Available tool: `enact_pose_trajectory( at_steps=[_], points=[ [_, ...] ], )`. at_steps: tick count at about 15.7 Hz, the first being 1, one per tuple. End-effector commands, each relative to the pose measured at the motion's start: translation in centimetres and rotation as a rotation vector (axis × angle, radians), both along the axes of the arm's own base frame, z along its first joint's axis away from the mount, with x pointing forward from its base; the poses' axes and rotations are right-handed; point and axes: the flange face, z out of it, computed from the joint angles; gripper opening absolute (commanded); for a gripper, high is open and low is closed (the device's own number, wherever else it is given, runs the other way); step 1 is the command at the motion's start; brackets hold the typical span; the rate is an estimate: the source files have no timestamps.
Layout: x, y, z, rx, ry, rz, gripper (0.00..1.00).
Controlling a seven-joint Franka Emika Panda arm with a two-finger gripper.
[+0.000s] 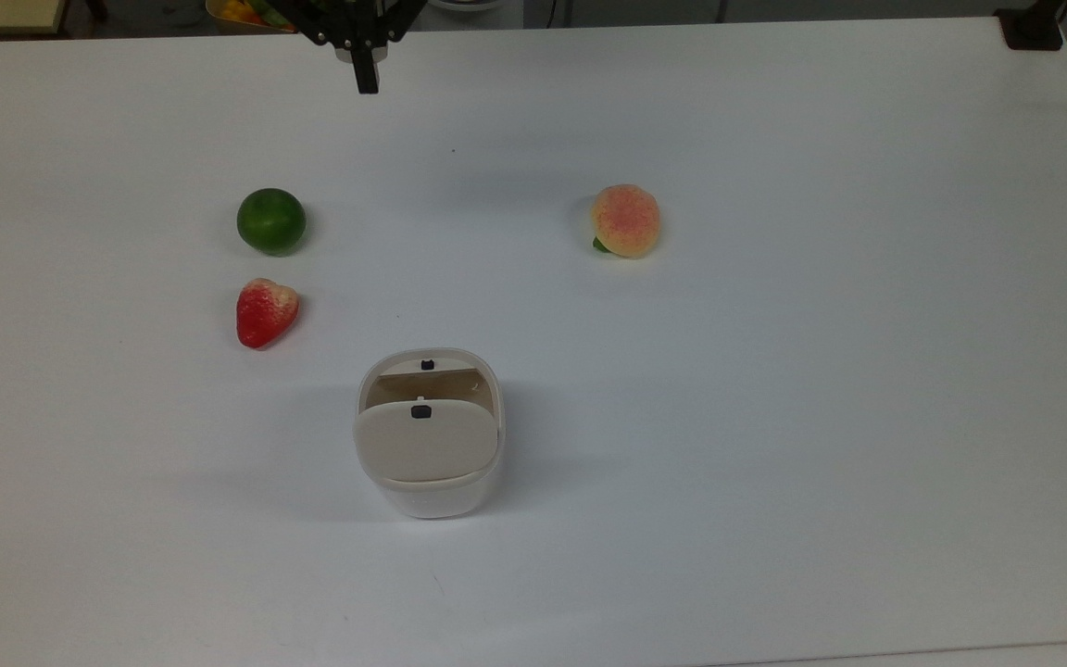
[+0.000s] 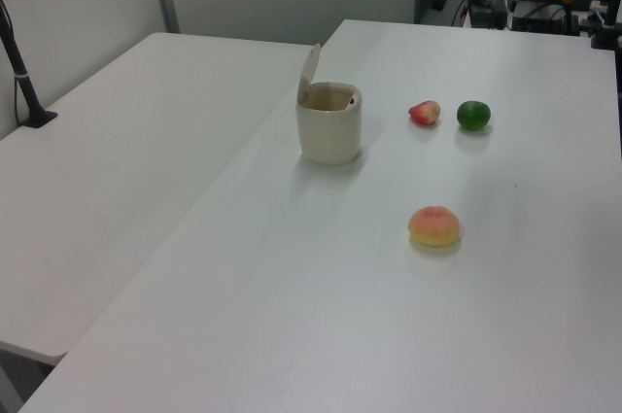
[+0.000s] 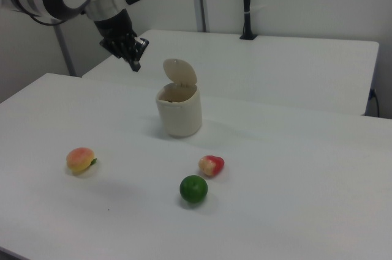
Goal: Close garbage bin
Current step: 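Move the gripper down toward the raised lid of the white bin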
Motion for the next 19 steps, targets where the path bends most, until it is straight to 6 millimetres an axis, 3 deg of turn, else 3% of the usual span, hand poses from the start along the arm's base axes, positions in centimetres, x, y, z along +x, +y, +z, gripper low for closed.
enact_pose_trajectory(
  at_steps=[1, 7, 16, 19],
  points=[
    [1.1, -0.2, 0.4, 0.02, -0.097, -0.021, 0.01],
    [3.5, -0.8, 1.4, 0.117, -0.288, -0.093, 0.01],
    [11.3, 0.7, -2.2, 0.149, -0.431, -0.229, 0.0],
    [12.9, 1.3, -3.2, 0.146, -0.469, -0.222, 0.0]
  ],
)
